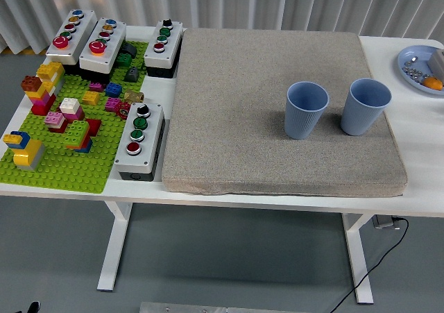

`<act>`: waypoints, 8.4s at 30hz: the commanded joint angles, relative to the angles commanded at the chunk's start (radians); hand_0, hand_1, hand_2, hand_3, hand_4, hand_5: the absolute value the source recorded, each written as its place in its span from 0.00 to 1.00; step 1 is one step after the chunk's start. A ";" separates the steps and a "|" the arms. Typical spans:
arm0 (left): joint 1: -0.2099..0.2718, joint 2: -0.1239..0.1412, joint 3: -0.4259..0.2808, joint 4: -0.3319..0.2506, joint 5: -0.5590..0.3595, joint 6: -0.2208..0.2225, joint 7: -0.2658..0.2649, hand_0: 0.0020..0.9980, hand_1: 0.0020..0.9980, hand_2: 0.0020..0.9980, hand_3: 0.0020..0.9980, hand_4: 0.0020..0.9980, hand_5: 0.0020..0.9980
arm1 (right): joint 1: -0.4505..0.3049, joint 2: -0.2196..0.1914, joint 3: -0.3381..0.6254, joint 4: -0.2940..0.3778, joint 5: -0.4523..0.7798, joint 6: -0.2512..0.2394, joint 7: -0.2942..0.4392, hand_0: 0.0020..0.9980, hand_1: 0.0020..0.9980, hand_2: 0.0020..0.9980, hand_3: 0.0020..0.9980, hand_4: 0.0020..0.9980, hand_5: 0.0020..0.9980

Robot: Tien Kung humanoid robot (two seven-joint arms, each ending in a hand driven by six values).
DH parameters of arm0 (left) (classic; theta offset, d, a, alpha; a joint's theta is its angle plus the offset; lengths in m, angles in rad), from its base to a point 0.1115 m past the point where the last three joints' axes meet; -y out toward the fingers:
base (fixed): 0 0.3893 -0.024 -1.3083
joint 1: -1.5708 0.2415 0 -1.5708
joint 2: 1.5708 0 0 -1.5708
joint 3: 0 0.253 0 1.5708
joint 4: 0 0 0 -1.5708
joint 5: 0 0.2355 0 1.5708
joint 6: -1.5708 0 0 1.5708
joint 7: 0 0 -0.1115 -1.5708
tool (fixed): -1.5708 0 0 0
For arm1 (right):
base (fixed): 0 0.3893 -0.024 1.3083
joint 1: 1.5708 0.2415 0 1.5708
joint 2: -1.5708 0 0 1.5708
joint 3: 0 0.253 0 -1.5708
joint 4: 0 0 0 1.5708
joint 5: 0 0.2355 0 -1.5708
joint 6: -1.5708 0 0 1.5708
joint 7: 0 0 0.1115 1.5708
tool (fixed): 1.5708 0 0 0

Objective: Pick cup pour cup place

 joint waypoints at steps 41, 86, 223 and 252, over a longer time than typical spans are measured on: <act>0.003 0.002 -0.010 0.000 0.009 0.002 0.000 0.71 0.66 0.73 0.67 0.46 0.97 | -0.010 -0.007 -0.001 0.005 -0.028 0.031 -0.033 0.93 0.86 0.92 0.89 0.78 0.97; 0.005 0.004 -0.006 0.000 0.006 0.002 -0.002 0.71 0.66 0.73 0.67 0.46 0.97 | -0.007 -0.001 -0.050 0.019 -0.081 0.020 -0.049 0.93 0.86 0.92 0.89 0.77 0.90; 0.005 0.006 -0.006 0.000 0.004 0.005 -0.003 0.71 0.66 0.73 0.67 0.46 0.97 | 0.006 0.002 -0.078 0.010 -0.099 0.106 -0.116 0.91 0.82 0.86 0.83 0.70 0.71; 0.012 0.004 -0.017 0.000 0.007 0.009 0.000 0.71 0.66 0.73 0.67 0.46 0.97 | 0.003 0.006 -0.095 0.008 -0.108 0.113 -0.127 0.91 0.82 0.86 0.83 0.70 0.72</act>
